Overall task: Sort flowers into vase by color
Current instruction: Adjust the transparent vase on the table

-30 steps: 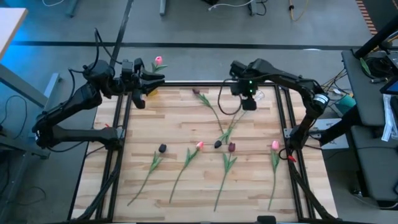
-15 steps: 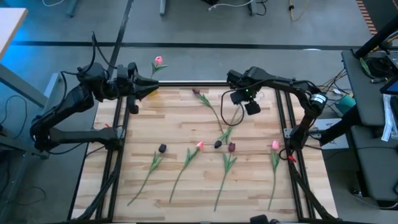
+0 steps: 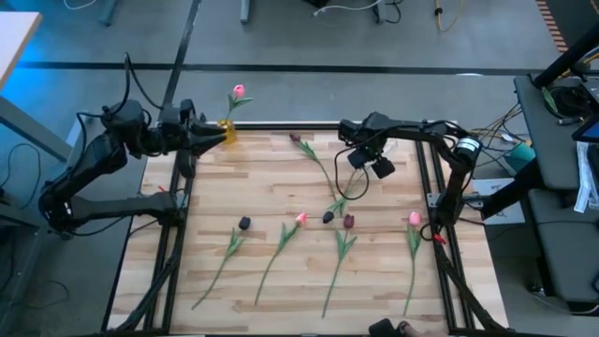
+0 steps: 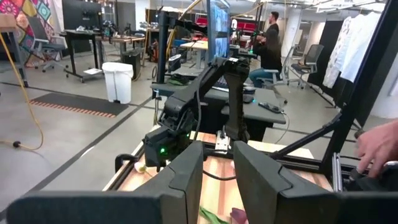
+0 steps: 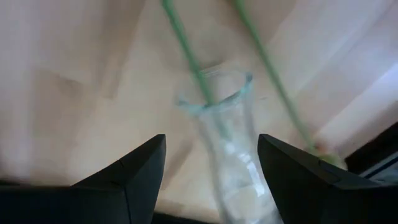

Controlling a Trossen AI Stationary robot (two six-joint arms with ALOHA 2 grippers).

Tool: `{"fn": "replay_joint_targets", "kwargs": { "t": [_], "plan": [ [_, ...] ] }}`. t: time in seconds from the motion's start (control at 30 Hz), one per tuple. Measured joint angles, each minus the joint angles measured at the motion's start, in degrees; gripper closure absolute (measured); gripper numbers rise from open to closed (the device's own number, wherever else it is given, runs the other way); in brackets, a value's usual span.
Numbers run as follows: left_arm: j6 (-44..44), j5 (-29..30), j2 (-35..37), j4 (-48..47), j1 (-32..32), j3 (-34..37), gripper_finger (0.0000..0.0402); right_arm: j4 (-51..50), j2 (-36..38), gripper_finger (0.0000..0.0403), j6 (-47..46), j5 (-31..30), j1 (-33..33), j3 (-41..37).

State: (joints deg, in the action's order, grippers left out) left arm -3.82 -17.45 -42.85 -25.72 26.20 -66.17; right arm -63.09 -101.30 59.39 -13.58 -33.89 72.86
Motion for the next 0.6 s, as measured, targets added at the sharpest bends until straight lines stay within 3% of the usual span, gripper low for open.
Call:
{"fn": "replay_joint_targets", "kwargs": {
  "t": [0.1,0.33,0.6],
  "plan": [
    [-0.13,0.00,0.24,-0.39,0.00,0.00,0.0325,4.18,-0.22,0.0156,1.52,-0.17,-0.09,-0.80],
    [-1.17,0.15,0.22,-0.69,0.00,0.25,0.0325,3.72,-2.79,0.0156,2.58,0.04,-1.02,-1.77],
    [-1.43,0.39,0.24,-0.80,0.00,0.33,0.0325,4.09,-5.72,0.0165,-1.59,0.82,-1.18,-2.14]
  ]
}}
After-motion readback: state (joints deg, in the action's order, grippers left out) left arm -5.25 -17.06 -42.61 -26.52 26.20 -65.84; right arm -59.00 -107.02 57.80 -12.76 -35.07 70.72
